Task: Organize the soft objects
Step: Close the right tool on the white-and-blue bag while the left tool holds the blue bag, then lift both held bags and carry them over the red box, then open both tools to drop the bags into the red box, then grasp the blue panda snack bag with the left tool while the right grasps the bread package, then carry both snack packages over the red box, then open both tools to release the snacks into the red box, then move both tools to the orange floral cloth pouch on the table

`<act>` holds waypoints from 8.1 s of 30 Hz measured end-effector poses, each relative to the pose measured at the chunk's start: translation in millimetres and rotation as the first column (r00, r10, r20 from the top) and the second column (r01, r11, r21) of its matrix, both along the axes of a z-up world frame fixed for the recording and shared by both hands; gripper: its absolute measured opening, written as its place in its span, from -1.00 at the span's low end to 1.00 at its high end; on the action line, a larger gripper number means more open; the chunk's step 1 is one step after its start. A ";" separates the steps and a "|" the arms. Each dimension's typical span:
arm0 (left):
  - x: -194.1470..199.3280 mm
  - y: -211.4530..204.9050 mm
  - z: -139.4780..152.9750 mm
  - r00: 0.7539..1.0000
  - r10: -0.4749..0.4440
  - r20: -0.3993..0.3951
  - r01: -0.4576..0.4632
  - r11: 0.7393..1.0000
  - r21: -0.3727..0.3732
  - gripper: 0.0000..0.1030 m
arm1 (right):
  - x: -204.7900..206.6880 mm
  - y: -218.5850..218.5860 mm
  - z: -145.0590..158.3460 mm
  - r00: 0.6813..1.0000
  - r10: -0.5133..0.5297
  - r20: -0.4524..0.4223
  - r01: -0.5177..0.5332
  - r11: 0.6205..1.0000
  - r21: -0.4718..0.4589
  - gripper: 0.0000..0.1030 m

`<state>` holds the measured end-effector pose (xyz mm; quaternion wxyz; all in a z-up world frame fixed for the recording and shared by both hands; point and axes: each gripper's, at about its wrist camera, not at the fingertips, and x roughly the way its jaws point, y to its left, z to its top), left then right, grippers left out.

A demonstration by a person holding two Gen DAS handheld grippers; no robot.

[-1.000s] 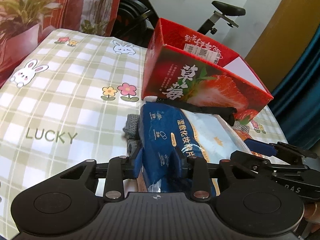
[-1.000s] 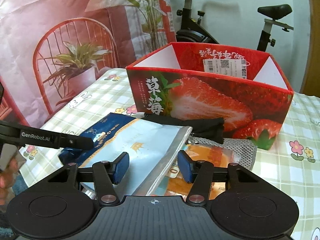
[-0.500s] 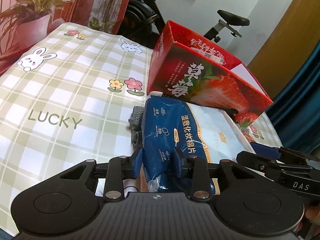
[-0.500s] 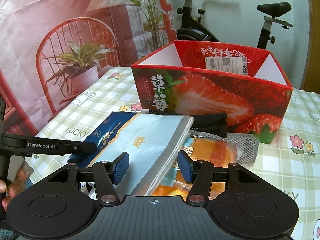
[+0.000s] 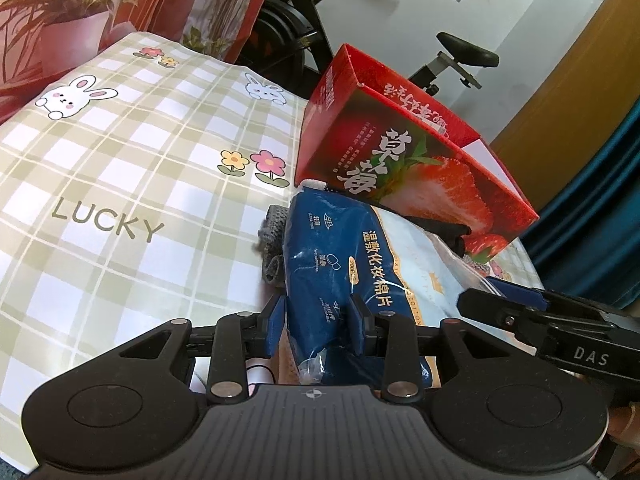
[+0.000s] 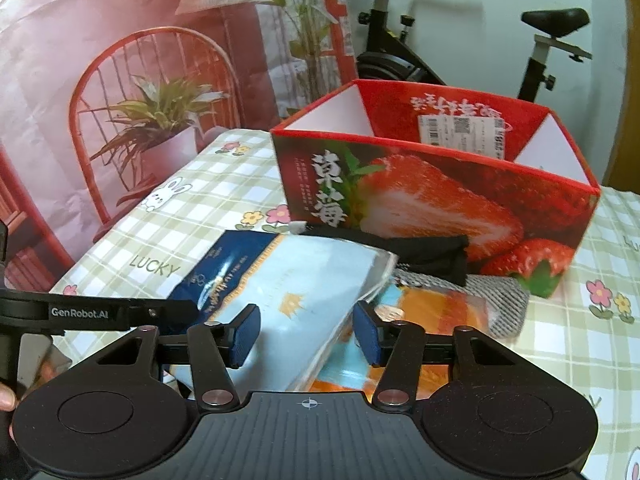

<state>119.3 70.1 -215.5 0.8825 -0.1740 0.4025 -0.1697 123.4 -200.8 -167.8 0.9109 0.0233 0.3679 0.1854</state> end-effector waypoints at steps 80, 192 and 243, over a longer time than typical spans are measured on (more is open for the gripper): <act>211.1 -130.5 69.9 0.961 -0.240 0.140 0.141 0.857 0.495 -0.67 | 231.2 -59.8 11.8 0.999 -0.038 0.026 0.040 0.997 -0.062 -0.89; 193.6 -195.7 97.9 0.911 -0.401 0.094 0.396 0.916 0.062 -0.14 | 167.3 -126.9 63.0 0.979 0.136 0.154 -0.123 0.989 -0.087 0.26; 45.8 -95.6 73.4 0.953 -0.295 0.071 0.265 0.923 0.278 0.00 | 49.1 -76.9 16.0 0.990 0.144 -0.003 -0.144 0.985 -0.097 0.31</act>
